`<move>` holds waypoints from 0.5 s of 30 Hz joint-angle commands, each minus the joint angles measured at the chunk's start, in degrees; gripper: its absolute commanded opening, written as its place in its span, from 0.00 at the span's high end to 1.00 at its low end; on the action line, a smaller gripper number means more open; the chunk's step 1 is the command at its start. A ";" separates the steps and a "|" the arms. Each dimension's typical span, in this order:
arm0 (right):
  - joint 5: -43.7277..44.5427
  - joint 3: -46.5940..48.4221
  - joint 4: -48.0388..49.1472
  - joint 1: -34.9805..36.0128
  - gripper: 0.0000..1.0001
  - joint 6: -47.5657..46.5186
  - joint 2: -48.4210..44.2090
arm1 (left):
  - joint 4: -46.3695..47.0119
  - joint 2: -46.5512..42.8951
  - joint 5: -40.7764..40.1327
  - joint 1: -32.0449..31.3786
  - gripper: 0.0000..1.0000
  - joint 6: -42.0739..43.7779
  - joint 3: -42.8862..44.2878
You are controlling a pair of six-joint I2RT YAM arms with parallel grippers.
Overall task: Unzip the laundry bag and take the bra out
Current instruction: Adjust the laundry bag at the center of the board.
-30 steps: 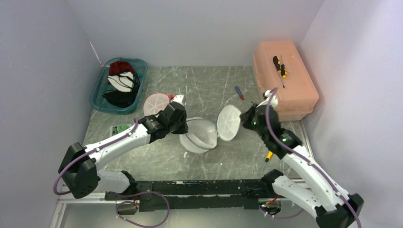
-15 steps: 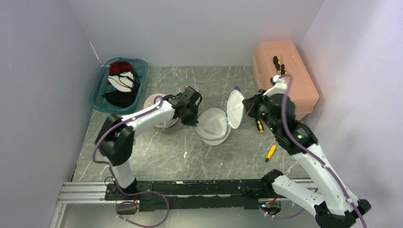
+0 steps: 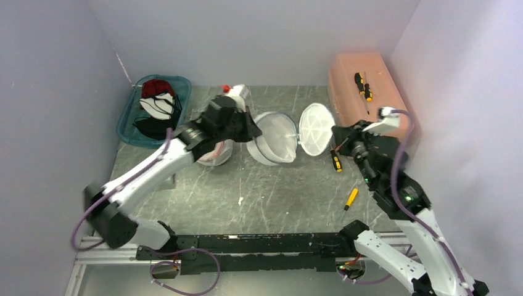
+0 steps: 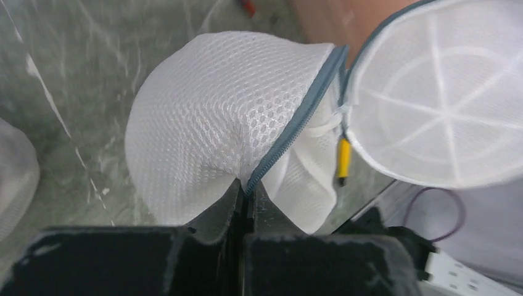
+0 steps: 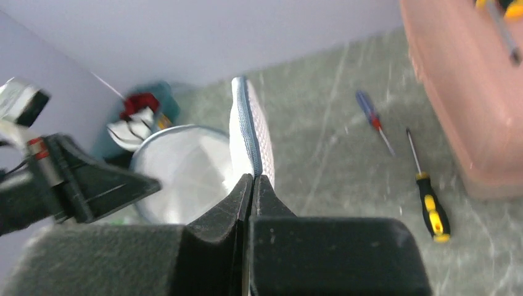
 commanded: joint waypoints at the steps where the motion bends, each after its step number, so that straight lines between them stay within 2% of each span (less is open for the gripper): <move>1: -1.33 -11.08 -1.22 0.06 1.00 5.00 4.44 | -6.21 15.17 4.44 -0.23 0.97 -3.35 -6.46; 3: -1.06 -11.60 -1.41 0.08 1.00 5.41 4.39 | -4.10 12.71 3.54 -0.27 0.97 -3.46 -7.57; 6: 1.21 -6.50 -1.13 0.13 1.00 2.62 2.44 | -1.81 6.01 0.31 -0.55 0.97 0.78 -3.72; 10: 3.91 -1.61 0.89 0.20 1.00 -0.77 0.21 | 5.07 -1.52 -3.83 -1.62 0.86 4.16 -3.84; 12: 4.20 -3.22 1.77 0.15 1.00 -0.74 -0.68 | 7.06 -1.82 -3.90 -1.63 0.76 2.79 -7.49; 15: 3.15 -7.17 -0.63 0.18 1.00 2.04 0.72 | 3.46 2.94 -3.04 -1.61 0.75 -0.30 -11.02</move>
